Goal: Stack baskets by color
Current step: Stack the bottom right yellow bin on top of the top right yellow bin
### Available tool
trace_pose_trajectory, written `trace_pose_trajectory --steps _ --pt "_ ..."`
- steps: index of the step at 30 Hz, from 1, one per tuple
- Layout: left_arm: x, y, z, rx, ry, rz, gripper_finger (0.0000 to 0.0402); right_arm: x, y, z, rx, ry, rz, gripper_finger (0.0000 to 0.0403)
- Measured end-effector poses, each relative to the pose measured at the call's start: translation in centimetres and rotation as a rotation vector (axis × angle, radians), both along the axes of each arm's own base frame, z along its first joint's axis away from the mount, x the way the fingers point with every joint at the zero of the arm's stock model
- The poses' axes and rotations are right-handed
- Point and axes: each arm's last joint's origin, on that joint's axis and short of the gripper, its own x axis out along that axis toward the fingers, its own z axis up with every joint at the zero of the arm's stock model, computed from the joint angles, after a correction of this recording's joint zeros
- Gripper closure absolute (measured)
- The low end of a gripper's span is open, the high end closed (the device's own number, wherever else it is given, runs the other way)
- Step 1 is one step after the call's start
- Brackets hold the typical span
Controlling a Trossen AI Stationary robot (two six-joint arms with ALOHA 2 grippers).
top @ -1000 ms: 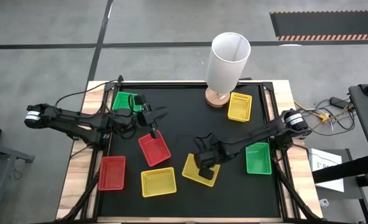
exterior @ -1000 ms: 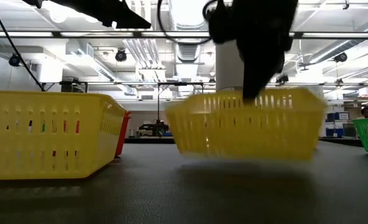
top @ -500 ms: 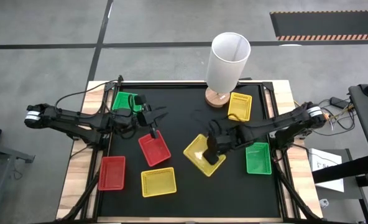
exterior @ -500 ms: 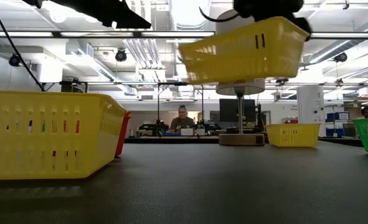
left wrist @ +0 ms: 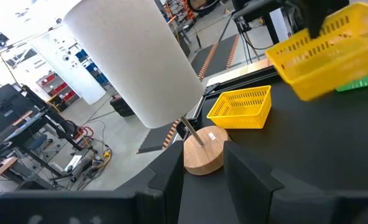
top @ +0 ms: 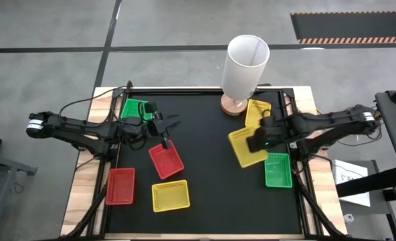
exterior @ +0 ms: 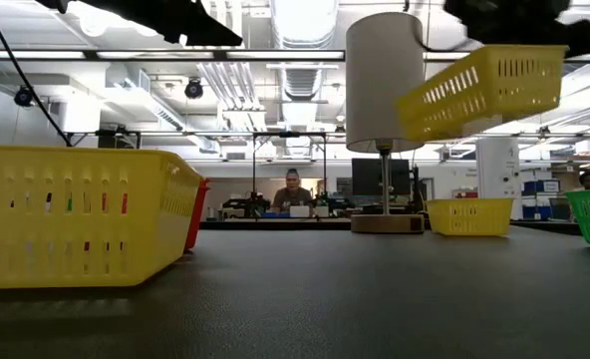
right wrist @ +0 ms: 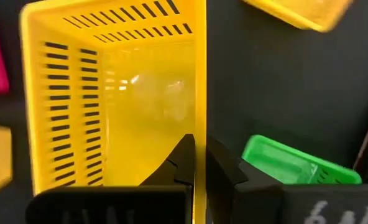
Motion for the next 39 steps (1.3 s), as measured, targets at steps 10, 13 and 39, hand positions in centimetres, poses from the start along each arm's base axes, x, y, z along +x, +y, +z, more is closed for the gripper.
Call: trace_pose_trajectory --steps 10,13,39 --pt "-0.2 0.0 0.3 -0.001 -0.015 0.001 0.0304 -6.7 -2.6 -2.6 0.070 -0.091 -0.427 0.0392" --pt "-0.3 0.0 0.4 -0.001 -0.024 0.001 0.0304 -7.6 -3.4 -3.1 0.037 -0.108 -0.492 0.0392" --pt "-0.3 0.0 0.5 0.006 -0.036 0.000 0.0304 -7.2 -10.9 -4.1 -0.075 -0.025 -0.579 0.0391"
